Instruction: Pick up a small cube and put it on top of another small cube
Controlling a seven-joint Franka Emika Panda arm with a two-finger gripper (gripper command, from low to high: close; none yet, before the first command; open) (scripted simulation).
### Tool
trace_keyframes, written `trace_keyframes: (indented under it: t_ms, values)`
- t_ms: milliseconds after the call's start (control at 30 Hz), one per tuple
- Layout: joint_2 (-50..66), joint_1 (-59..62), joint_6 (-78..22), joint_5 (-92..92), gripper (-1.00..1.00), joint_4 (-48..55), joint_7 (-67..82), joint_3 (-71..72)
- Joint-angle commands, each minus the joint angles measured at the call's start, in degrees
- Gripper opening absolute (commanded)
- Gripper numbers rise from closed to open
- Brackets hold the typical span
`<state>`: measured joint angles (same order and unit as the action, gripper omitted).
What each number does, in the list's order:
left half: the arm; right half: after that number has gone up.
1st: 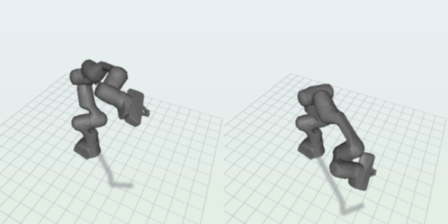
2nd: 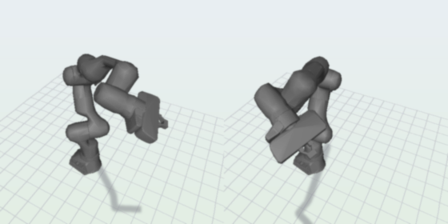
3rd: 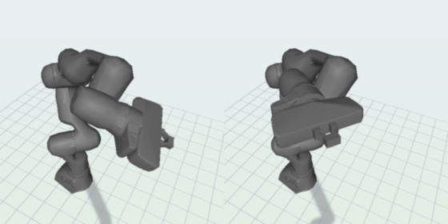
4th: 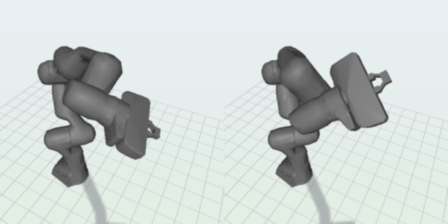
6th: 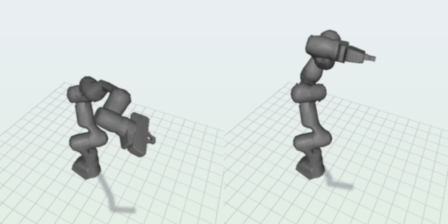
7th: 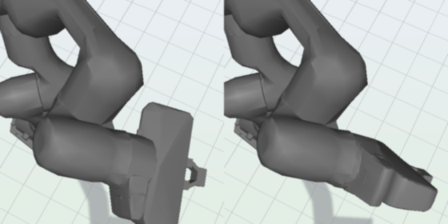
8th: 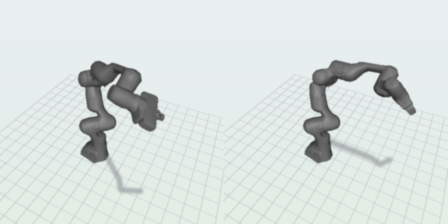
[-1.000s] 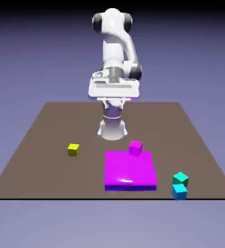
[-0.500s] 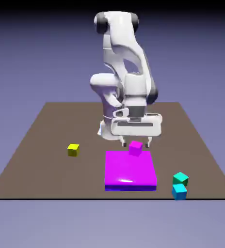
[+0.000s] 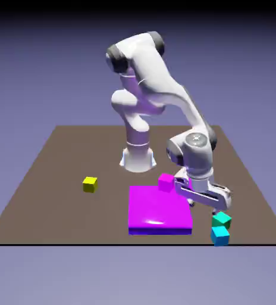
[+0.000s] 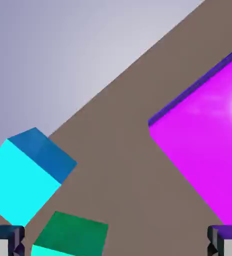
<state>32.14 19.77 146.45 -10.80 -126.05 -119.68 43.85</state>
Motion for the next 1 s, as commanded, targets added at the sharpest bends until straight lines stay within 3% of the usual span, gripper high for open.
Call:
trace_keyframes:
  t_ms: [0, 133, 267, 300, 467, 767, 967]
  values:
    - [2.08, 0.66, -0.88, -0.35, 0.00, 1.12, -2.48, 1.41]
    - [7.95, 2.51, -3.38, -1.32, 0.00, 4.29, -9.47, 5.38]
    - [15.22, -4.74, 3.62, -5.38, 0.00, 5.89, -11.49, -1.63]
    - [15.23, -4.74, 3.62, -5.38, -1.00, 5.89, -11.49, -1.63]
    - [7.95, 1.48, -3.46, -0.71, -1.00, 4.25, -8.31, 5.72]
    - [7.95, -17.17, -4.95, 10.59, -1.00, 3.63, 12.97, 11.97]
    - [2.36, -20.57, -6.53, 13.89, -1.00, 0.23, 27.92, 4.25]
